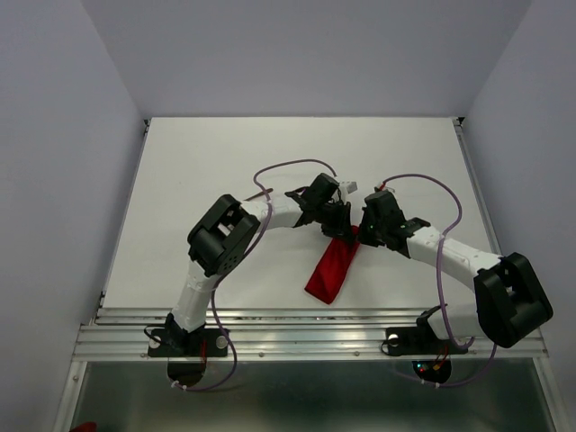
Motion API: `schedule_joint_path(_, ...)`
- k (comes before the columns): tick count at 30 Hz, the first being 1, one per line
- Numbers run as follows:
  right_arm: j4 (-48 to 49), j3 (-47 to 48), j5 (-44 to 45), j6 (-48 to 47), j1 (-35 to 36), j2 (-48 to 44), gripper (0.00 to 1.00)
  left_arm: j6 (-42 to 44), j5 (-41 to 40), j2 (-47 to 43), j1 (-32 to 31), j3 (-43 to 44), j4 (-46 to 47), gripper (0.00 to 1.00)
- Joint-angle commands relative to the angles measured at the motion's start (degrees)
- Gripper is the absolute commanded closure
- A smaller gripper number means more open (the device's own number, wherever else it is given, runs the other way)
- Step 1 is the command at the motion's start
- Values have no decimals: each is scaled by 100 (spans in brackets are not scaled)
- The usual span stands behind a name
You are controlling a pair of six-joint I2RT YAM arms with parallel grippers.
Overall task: Fold the napkin into a case and place the utensils inside
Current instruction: Stuff the top corner of the smaller-rectangle-folded napkin into the folded napkin.
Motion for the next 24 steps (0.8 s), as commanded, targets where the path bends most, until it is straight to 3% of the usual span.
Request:
schedule_joint_path(1,101,82,-88,25,45,-115,99,-240,135,13,-46,277,491,100)
schedule_joint_path(11,84,64,-9,51,45,-123,99,-478,65,241,-283,365,588,100)
schedule_joint_path(24,-31,-24,159,122,45,-378,99,145,-453,-1041,-169,-145,-123,100)
